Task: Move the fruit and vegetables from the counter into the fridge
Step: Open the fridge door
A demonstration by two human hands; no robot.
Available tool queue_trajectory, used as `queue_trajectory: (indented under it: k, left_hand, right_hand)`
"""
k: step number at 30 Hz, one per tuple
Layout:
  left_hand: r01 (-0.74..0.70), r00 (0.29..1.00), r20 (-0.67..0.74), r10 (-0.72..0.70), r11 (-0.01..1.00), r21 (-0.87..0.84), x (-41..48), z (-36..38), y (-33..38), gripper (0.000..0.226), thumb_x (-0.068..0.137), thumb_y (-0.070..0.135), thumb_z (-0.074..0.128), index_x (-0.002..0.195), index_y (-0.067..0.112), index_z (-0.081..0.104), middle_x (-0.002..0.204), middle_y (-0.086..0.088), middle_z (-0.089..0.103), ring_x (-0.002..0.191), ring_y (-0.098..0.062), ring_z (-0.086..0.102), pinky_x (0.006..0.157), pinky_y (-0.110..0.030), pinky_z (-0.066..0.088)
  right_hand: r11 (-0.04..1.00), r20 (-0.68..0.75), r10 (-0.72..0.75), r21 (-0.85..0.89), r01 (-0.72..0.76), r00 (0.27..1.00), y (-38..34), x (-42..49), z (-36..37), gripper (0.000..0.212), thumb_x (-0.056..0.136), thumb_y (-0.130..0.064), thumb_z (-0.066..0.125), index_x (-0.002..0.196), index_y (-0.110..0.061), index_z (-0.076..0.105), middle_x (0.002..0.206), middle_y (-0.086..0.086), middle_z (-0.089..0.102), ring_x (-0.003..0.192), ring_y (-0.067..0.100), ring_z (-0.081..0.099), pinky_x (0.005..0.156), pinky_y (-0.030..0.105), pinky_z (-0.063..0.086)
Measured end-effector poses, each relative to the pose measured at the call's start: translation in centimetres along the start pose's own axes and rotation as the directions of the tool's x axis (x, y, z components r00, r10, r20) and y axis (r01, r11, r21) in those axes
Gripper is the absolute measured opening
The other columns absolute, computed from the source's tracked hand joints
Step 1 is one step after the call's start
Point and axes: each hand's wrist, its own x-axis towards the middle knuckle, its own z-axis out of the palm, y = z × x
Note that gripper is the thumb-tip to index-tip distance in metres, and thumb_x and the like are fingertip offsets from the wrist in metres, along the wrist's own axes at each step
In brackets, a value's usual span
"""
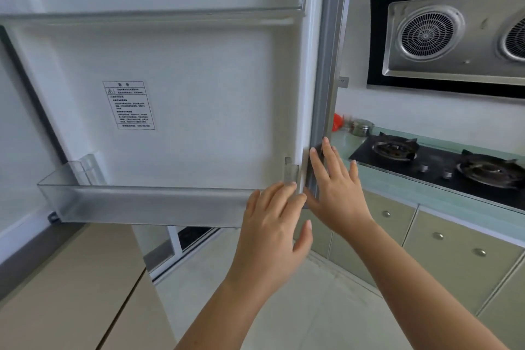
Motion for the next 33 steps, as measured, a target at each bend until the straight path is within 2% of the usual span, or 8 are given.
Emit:
queue_trajectory:
  k: [4, 10, 21, 27, 30, 33]
  left_hand:
    - [0.026, 0.999, 0.039, -0.029, 0.998, 0.057, 1.7, 1.9, -0.5, 0.035, 0.081, 0.03, 0.046, 0.104, 0.011, 0.064, 0.114, -0.006, 0.063, 0.108, -0.024, 0.056, 0.094, -0.049, 0.043]
    - [0.059, 0.996, 0.063, -0.065, 0.994, 0.09, 3.9, 4.3, -1.5, 0.037, 0.08, 0.032, 0.043, 0.104, 0.013, 0.064, 0.115, -0.004, 0.062, 0.11, -0.02, 0.053, 0.097, -0.049, 0.037]
    - [0.075, 0.994, 0.069, -0.084, 0.989, 0.131, 5.7, 6.5, -2.4, 0.039, 0.08, 0.033, 0.042, 0.105, 0.014, 0.064, 0.115, -0.004, 0.063, 0.109, -0.021, 0.055, 0.095, -0.05, 0.039]
    - [0.077, 0.994, 0.066, -0.086, 0.989, 0.127, 5.9, 6.7, -2.4, 0.037, 0.08, 0.033, 0.042, 0.104, 0.013, 0.063, 0.115, -0.005, 0.062, 0.109, -0.023, 0.055, 0.095, -0.051, 0.039]
    - [0.065, 0.996, 0.054, -0.072, 0.991, 0.119, 5.7, 6.6, -2.4, 0.037, 0.081, 0.032, 0.042, 0.104, 0.012, 0.063, 0.115, -0.007, 0.061, 0.11, -0.025, 0.054, 0.095, -0.051, 0.038]
    - [0.033, 0.999, 0.031, -0.037, 0.991, 0.128, 5.1, 6.3, -2.1, 0.037, 0.082, 0.03, 0.042, 0.106, 0.01, 0.063, 0.116, -0.011, 0.06, 0.113, -0.027, 0.052, 0.096, -0.051, 0.038]
  right_hand:
    - [1.0, 0.061, 0.006, 0.004, -0.006, 0.998, 1.1, 2.1, 1.1, 0.076, 0.089, -0.038, 0.05, 0.147, -0.014, 0.006, 0.155, 0.008, -0.009, 0.142, 0.025, -0.003, 0.112, 0.052, 0.004]
    - [0.999, 0.084, 0.009, 0.032, -0.012, 0.996, 2.8, 5.0, 2.7, 0.073, 0.091, -0.039, 0.045, 0.147, -0.015, 0.005, 0.156, 0.003, -0.007, 0.142, 0.023, -0.004, 0.112, 0.051, 0.003]
    - [0.998, 0.108, -0.023, 0.068, 0.015, 0.994, 4.5, 7.4, 4.0, 0.07, 0.091, -0.043, 0.041, 0.147, -0.019, 0.005, 0.156, -0.002, -0.004, 0.142, 0.022, -0.005, 0.112, 0.051, 0.001]
    - [0.997, 0.103, -0.014, 0.072, 0.007, 0.995, 5.2, 6.8, 3.7, 0.068, 0.092, -0.039, 0.044, 0.147, -0.019, 0.009, 0.156, -0.001, 0.002, 0.143, 0.023, -0.002, 0.111, 0.052, 0.001]
    - [0.999, 0.085, -0.008, 0.054, 0.004, 0.996, 5.3, 5.9, 3.0, 0.064, 0.091, -0.035, 0.049, 0.145, -0.015, 0.02, 0.155, 0.003, 0.014, 0.142, 0.026, 0.007, 0.111, 0.054, 0.006]
    - [0.998, -0.026, -0.045, -0.037, 0.044, 0.999, 5.2, 4.1, 2.1, 0.06, 0.076, -0.022, 0.07, 0.129, -0.005, 0.048, 0.138, 0.015, 0.046, 0.128, 0.038, 0.04, 0.096, 0.065, 0.03]
